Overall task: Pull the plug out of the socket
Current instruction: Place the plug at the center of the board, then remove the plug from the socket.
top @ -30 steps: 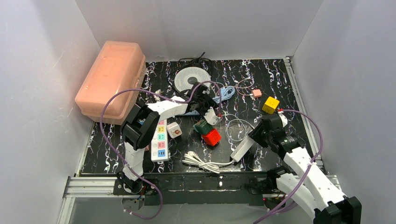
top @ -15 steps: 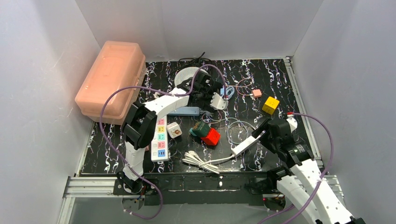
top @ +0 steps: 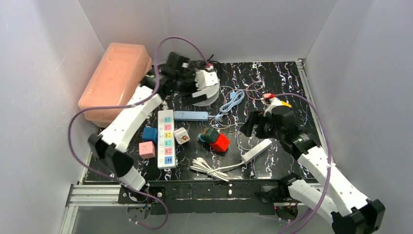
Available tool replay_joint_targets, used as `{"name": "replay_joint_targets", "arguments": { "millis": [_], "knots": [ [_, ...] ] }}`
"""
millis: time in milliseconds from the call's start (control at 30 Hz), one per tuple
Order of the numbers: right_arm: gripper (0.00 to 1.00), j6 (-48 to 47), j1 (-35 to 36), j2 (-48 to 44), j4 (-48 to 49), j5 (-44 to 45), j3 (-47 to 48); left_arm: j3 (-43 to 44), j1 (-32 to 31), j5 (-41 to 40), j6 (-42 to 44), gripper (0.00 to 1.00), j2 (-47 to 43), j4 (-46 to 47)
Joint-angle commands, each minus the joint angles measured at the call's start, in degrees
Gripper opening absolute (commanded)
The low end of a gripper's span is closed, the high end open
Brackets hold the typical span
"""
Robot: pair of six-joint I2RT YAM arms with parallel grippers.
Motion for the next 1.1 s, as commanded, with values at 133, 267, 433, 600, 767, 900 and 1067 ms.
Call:
{"name": "replay_joint_targets", "arguments": {
  "millis": [133, 267, 433, 600, 767, 900, 1067],
  "knots": [
    [0.88, -24.1, 10.92, 6.34, 27.06, -13.97, -5.92, -6.4, 3.29, 4.54, -14.97, 0.98, -14.83, -20.15],
    [0.89, -30.44, 11.05, 13.05, 27.38, -16.1, -4.44, -7.98, 3.52, 5.42, -17.82, 0.98, -17.37, -23.47],
    [0.89, -37.09, 11.04, 16.57, 31.82, -22.3, -6.04, -7.68, 3.52, 6.39, -19.29, 0.98, -19.04, -24.36],
    [0.9, -39.35, 11.13, 17.88, 37.11, -26.89, -8.6, -7.76, 3.54, 6.34, -18.68, 0.98, -19.52, -24.45],
    [0.9, -40.52, 11.47, 22.12, 37.62, -27.45, -8.85, -8.19, 3.55, 6.98, -18.58, 0.98, -19.89, -24.36],
    [0.91, -40.39, 11.8, 24.76, 40.23, -24.9, -9.67, -8.22, 3.55, 7.27, -18.59, 0.98, -20.05, -24.12],
    [0.91, -39.99, 12.29, 27.45, 41.99, -24.91, -9.81, -8.15, 3.52, 7.5, -18.51, 0.98, -20.07, -23.75]
  ]
}}
